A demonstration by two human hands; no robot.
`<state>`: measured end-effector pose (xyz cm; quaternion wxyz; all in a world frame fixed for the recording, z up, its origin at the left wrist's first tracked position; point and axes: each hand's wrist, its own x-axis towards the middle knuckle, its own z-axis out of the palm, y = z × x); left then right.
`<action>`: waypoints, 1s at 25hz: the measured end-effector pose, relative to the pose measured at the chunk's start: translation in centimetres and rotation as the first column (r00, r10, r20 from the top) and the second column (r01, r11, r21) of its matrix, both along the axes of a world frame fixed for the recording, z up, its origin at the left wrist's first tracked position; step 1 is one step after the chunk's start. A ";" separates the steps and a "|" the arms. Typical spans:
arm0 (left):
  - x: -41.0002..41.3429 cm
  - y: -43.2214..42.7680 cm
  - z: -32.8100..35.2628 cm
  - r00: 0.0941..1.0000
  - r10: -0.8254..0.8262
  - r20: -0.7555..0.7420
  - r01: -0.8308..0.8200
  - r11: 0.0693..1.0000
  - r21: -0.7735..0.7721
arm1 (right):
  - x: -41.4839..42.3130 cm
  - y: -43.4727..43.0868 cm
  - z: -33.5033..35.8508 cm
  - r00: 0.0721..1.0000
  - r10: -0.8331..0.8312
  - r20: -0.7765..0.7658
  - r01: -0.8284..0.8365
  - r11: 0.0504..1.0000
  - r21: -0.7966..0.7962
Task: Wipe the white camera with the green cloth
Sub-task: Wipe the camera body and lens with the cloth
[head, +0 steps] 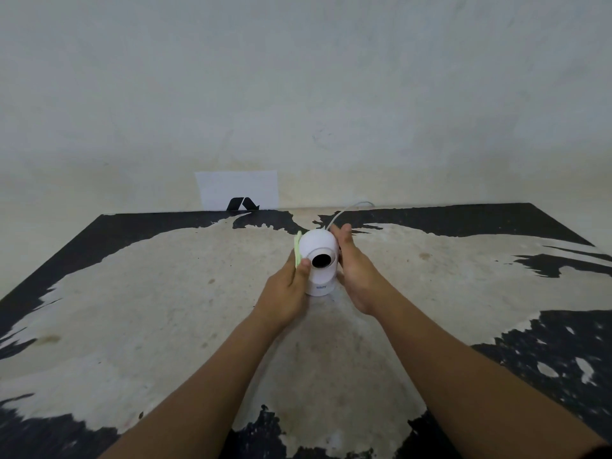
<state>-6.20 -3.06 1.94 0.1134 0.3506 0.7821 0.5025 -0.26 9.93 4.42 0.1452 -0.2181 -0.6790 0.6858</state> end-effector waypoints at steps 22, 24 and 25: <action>2.2 0.1 -0.7 0.958 0.275 -0.079 -0.282 0.953 -0.109 | -0.2 -0.9 0.3 0.999 0.025 0.049 -0.026 0.999 0.031; 2.9 0.1 -0.8 0.974 0.224 -0.013 -0.224 0.968 -0.116 | -0.1 -0.8 0.5 0.998 0.036 0.047 -0.035 0.999 -0.019; 3.3 0.2 -0.8 0.979 0.192 0.069 -0.184 0.977 -0.105 | 0.1 -0.7 0.6 0.998 0.048 0.031 -0.046 0.998 -0.047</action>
